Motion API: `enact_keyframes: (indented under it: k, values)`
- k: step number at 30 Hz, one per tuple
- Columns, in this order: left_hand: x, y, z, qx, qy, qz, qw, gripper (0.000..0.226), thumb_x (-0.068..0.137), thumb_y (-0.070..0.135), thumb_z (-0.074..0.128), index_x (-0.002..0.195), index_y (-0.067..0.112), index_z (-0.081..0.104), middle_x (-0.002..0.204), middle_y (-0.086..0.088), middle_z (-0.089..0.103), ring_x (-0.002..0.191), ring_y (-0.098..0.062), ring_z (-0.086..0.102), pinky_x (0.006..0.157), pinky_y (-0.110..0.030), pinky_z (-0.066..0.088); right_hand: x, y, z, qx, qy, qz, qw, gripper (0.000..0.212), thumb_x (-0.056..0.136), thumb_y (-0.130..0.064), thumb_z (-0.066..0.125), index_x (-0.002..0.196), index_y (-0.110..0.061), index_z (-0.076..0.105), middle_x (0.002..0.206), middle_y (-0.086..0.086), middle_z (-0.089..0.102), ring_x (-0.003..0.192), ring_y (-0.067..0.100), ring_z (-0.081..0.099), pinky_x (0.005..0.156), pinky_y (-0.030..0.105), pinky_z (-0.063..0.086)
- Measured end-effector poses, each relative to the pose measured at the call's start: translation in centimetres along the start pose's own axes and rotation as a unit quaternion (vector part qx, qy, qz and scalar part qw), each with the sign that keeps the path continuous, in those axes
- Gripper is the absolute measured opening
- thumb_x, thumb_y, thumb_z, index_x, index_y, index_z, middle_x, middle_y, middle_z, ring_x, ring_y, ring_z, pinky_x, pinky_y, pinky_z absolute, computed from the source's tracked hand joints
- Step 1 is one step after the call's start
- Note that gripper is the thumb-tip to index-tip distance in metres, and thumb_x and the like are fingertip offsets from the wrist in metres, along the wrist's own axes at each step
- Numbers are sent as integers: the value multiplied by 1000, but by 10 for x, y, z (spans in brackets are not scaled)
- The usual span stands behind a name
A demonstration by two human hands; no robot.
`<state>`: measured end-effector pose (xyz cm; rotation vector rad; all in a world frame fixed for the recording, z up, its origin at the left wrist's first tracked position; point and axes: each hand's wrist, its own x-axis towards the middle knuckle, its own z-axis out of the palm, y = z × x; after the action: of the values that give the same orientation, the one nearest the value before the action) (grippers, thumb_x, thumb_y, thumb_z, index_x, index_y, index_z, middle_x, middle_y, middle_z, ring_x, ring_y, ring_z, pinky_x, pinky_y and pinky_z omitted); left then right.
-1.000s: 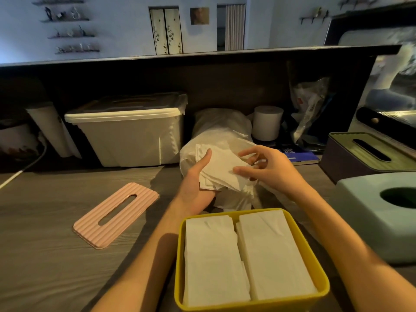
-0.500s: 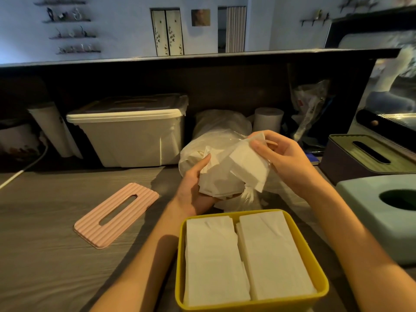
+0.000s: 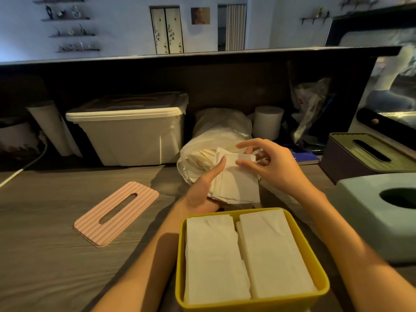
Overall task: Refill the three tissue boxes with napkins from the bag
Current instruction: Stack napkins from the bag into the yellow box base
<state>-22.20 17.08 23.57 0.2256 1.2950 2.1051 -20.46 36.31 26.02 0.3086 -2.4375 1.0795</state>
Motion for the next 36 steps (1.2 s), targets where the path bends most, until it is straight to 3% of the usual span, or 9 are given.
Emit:
enact_keyframes:
  k: [5,9,14,19,22,25,30,33,36]
  values:
    - [3,1,0,-10,34,30,999,48,95,45,56,139,24,54,123,-11,72,111,-29,70,94,-45,55,0,7,-1,-1,-18,63,998,47,83,-42,79,126,-33,64,88,-14,67,81,-3,65,63,4,50]
    - [4,-1,2,-16,42,23,999,48,97,48,54,139,25,54,126,-12,70,117,-31,67,94,-45,55,-1,6,0,68,8,99,993,43,83,-38,80,123,-30,66,84,-10,74,79,-3,69,63,8,53]
    - [8,-5,-1,-20,36,15,999,54,94,56,55,140,27,52,127,-16,68,117,-35,66,99,-50,53,-5,-2,14,180,17,182,967,31,86,-34,79,114,-27,67,88,-5,77,79,8,74,67,31,65]
    - [-1,10,-6,-62,25,39,997,56,100,52,47,137,10,51,124,-23,67,99,-32,70,90,-45,56,-5,3,10,113,46,147,982,24,92,-35,73,111,-21,68,87,-6,76,78,6,73,72,26,63]
    - [-4,21,-16,-76,57,70,993,57,100,55,45,131,7,52,124,-31,59,99,-35,61,91,-45,49,-5,10,14,-43,-68,134,988,34,89,-41,75,116,-23,66,98,-14,70,81,3,67,67,18,56]
    - [-6,23,-18,-77,86,72,991,60,101,58,43,131,7,49,123,-32,57,93,-35,60,81,-43,48,-9,15,29,-123,-149,152,969,62,79,-53,81,129,-24,60,120,-7,65,98,7,59,82,22,50]
    - [-3,21,-22,-79,99,62,990,81,96,67,45,145,2,44,124,-33,57,91,-35,63,78,-42,51,-7,17,32,-146,-159,172,961,61,78,-41,86,128,-20,59,126,2,63,99,14,53,82,26,46]
    - [-2,21,-22,-77,102,57,990,72,100,63,41,139,3,47,121,-30,58,91,-33,62,79,-43,50,-5,18,27,-131,-179,149,964,45,84,-39,82,121,-18,66,119,1,66,93,12,54,69,21,41]
    - [-3,23,-23,-83,107,52,989,61,102,60,40,129,6,49,121,-27,59,101,-35,57,89,-45,48,-4,16,14,-94,-158,132,974,51,86,-42,79,129,-21,64,114,-7,64,94,6,55,70,16,43]
